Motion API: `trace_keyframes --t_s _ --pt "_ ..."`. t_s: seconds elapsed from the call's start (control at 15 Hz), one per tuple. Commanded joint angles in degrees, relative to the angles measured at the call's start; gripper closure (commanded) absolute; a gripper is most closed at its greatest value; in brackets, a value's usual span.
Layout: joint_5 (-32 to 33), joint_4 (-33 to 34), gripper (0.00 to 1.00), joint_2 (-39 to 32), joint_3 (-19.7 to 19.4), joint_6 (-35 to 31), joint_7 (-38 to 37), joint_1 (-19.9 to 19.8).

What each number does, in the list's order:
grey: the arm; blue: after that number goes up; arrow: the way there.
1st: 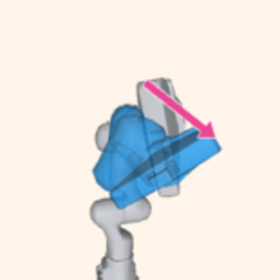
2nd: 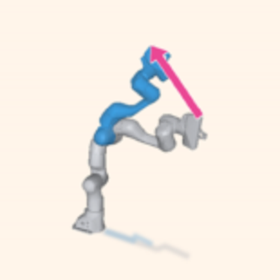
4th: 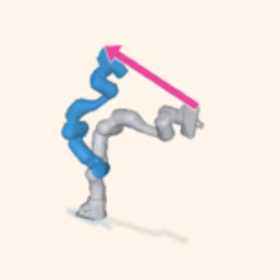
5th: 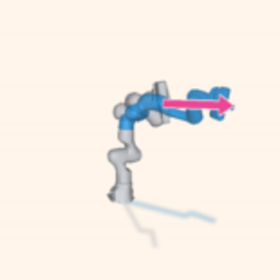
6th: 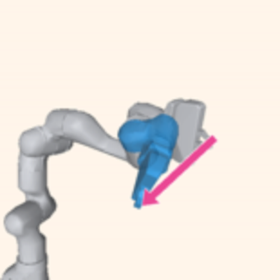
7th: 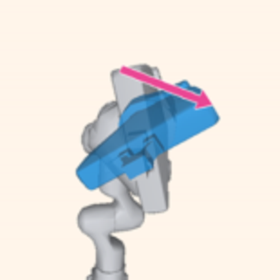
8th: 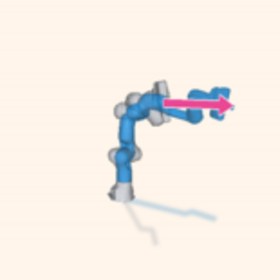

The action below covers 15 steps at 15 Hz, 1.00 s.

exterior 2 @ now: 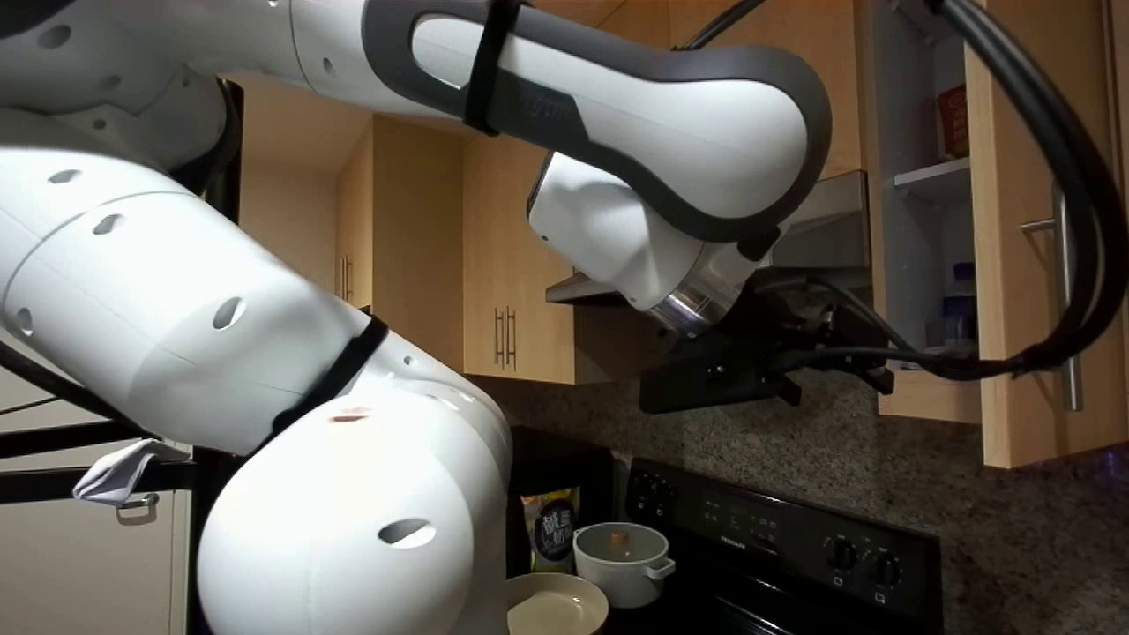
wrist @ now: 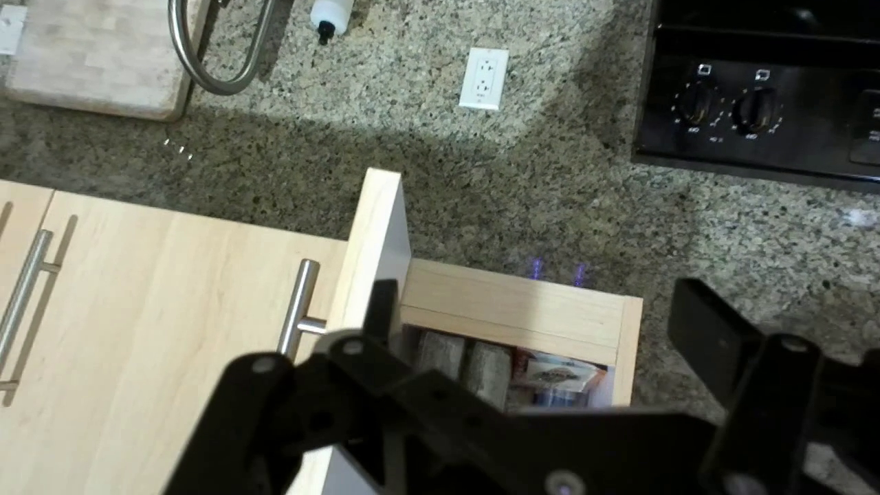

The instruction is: Open and close the upper right cupboard

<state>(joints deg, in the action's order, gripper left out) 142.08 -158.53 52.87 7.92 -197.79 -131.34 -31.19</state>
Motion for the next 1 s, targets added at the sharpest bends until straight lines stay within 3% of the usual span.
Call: trace_keyframes --t_s 0.0,0.53,0.6,0.93 --pt "0.7 -1.4 0.0 6.4 -0.8 -0.3 -0.2 -3.6" --pt "1.9 0.3 0.0 12.1 -8.2 0.2 0.1 -9.4" --pt "-5.3 -0.5 0.0 12.4 -10.3 0.5 8.2 -11.4" --pt "-20.7 1.4 0.0 11.5 -12.2 5.3 19.9 -14.7"
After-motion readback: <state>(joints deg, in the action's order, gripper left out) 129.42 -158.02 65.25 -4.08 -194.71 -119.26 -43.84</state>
